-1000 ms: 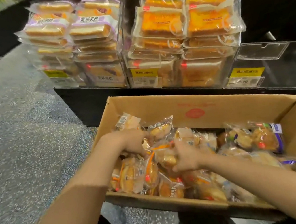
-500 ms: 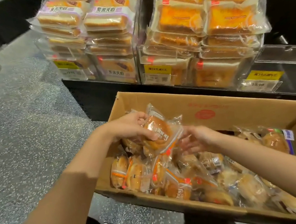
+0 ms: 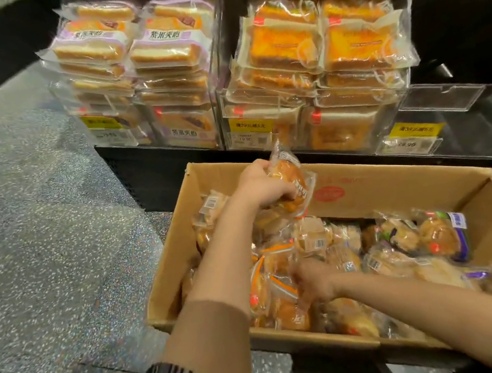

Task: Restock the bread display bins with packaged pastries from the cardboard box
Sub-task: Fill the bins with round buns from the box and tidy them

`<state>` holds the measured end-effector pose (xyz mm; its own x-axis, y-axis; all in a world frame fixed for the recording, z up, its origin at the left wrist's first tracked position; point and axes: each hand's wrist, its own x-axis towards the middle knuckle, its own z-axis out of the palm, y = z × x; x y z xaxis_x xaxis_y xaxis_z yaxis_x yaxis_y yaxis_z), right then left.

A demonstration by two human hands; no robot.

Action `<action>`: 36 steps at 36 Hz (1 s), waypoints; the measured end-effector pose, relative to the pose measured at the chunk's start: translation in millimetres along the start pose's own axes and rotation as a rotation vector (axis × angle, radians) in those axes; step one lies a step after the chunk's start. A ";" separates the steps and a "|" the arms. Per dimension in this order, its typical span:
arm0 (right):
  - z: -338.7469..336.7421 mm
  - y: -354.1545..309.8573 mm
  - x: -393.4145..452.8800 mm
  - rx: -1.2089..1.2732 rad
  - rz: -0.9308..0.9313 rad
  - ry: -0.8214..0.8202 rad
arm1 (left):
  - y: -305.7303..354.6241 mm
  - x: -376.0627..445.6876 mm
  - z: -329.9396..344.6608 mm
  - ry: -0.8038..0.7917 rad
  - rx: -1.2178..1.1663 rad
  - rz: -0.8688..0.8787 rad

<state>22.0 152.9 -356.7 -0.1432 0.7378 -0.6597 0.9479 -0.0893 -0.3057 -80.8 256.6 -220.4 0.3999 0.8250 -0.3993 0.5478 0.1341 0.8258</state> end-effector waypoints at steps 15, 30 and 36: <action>-105.5 92.4 -107.8 0.798 0.070 0.487 | 49.5 -13.5 51.4 0.066 -0.301 0.172; -141.2 142.4 -184.1 1.422 -0.104 0.909 | 126.5 -13.8 99.7 0.123 -0.994 0.304; -152.5 148.2 -209.0 1.518 -0.147 1.074 | 127.1 -4.7 115.4 0.236 -1.117 0.321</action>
<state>235.9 87.5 -159.5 0.6010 0.7931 -0.0990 -0.1717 0.0071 -0.9851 71.7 206.4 -159.5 0.1923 0.9735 -0.1240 -0.5445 0.2110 0.8118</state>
